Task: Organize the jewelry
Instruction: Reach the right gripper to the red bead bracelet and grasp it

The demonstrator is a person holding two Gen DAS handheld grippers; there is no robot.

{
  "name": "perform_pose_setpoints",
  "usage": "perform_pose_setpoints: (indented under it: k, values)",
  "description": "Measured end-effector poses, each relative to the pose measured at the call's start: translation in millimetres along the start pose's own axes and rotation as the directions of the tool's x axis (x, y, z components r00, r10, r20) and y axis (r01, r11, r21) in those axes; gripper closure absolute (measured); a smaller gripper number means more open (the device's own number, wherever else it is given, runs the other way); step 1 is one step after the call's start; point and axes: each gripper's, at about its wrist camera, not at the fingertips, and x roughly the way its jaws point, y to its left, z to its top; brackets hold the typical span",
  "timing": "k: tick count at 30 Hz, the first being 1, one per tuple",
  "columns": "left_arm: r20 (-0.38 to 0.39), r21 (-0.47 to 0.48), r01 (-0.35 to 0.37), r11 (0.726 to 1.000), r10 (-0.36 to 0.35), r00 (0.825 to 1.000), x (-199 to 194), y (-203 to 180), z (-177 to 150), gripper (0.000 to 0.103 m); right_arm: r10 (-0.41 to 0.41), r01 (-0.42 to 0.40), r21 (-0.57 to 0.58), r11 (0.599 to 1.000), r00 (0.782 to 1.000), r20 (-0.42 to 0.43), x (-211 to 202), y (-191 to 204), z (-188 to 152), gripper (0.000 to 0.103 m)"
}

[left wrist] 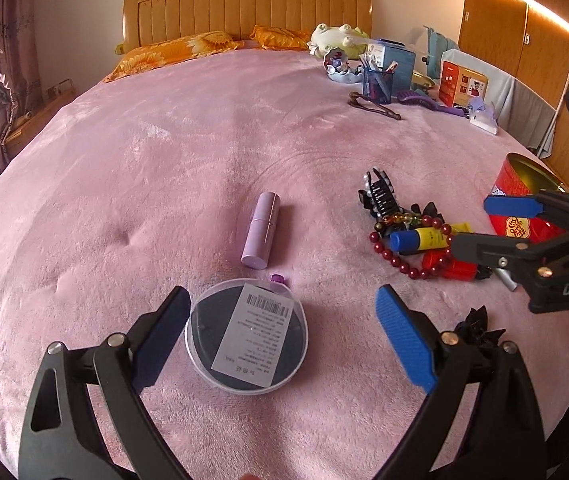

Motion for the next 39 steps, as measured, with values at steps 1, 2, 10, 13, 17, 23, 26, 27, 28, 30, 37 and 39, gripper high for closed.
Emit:
perform_pose_setpoints:
  k: [1,2,10,13,17,23,26,27,28,30,37,39]
  values:
    - [-0.001,-0.001,0.004,1.000,-0.004,1.000,0.3,0.7,-0.2,0.012,0.000,0.000,0.004,1.000,1.000,-0.007,5.1,0.3,2.2,0.021]
    - [-0.001,-0.003,0.007,1.000,-0.007,1.000,0.6,1.0,-0.4,0.012,0.000,0.000,0.011,1.000,1.000,-0.014,9.6,-0.4,3.3,0.026]
    - [0.006,-0.023,0.006,1.000,-0.006,1.000,-1.0,10.5,-3.2,0.012,-0.009,0.008,-0.014,1.000,0.997,-0.072,31.8,5.5,2.0,0.068]
    - [0.003,-0.030,0.009,1.000,-0.009,1.000,-1.4,10.4,-4.3,0.012,-0.009,0.006,-0.051,0.999,0.998,-0.062,29.1,12.0,-0.7,0.086]
    - [0.006,-0.026,0.013,1.000,-0.013,1.000,-4.9,8.1,-5.0,0.012,0.013,-0.014,-0.050,0.999,1.000,-0.026,12.7,18.4,-0.8,0.092]
    - [0.020,-0.026,0.011,1.000,-0.010,1.000,-13.6,5.7,-2.2,0.012,0.081,-0.075,-0.086,0.993,0.995,0.060,-27.3,36.3,4.9,0.092]
    - [0.026,-0.020,0.012,1.000,-0.012,1.000,-18.8,2.4,-1.7,0.012,0.104,-0.096,-0.091,0.991,0.990,0.092,-43.9,40.3,7.0,0.092]
    - [0.027,-0.017,0.013,1.000,-0.012,1.000,-20.3,1.1,-1.4,0.012,0.106,-0.097,-0.092,0.991,0.989,0.102,-48.6,40.9,7.1,0.092]
    - [0.028,-0.014,0.013,1.000,-0.012,1.000,-21.8,-0.4,-1.4,0.012,0.112,-0.103,-0.088,0.991,0.988,0.111,-53.6,40.5,6.7,0.092]
    - [0.031,-0.007,0.012,1.000,-0.012,0.999,-24.9,-4.4,-1.4,0.012,0.127,-0.117,-0.078,0.990,0.984,0.126,-63.5,38.9,5.2,0.092]
    - [0.042,0.019,0.015,1.000,-0.016,0.999,-35.6,-21.1,3.5,0.012,0.142,-0.131,-0.069,0.989,0.971,0.193,-102.1,33.3,-1.7,0.092]
    - [0.047,0.034,0.017,0.999,-0.019,0.999,-38.9,-27.1,4.8,0.012,0.141,-0.131,-0.062,0.989,0.967,0.212,-111.8,28.8,-5.1,0.092]
